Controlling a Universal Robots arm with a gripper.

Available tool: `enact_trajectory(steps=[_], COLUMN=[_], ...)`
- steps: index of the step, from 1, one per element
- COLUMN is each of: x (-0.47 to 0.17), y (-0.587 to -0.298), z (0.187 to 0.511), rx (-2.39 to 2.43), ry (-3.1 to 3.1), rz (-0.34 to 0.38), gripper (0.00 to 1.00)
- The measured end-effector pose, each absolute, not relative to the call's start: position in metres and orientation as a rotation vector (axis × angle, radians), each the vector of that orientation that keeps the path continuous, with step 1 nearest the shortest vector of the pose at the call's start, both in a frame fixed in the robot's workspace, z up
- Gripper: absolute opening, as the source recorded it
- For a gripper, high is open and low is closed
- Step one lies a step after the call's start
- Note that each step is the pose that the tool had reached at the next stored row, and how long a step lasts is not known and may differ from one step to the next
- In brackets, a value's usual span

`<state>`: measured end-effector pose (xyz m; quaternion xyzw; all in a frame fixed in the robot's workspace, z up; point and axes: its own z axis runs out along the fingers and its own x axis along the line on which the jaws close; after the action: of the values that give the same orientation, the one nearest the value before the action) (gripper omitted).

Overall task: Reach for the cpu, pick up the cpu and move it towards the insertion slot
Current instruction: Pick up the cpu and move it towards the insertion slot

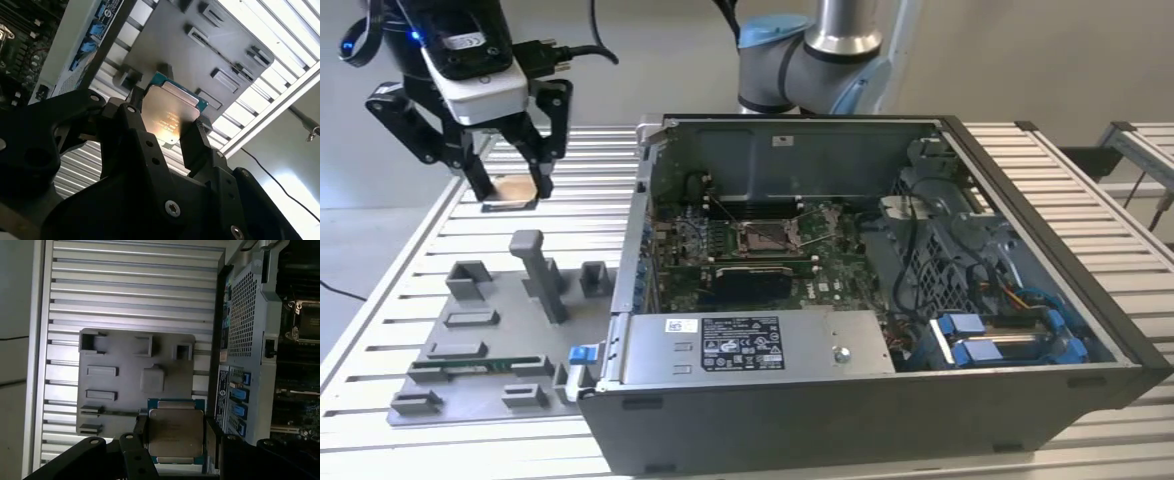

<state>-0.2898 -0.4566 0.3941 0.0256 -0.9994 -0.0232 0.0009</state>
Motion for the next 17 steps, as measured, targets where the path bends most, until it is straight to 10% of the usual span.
enact_trajectory(steps=[17], x=[-0.244], y=[-0.457], z=[0.394], rx=[0.080], ry=[-3.138], rz=[-0.073], gripper=[0.00])
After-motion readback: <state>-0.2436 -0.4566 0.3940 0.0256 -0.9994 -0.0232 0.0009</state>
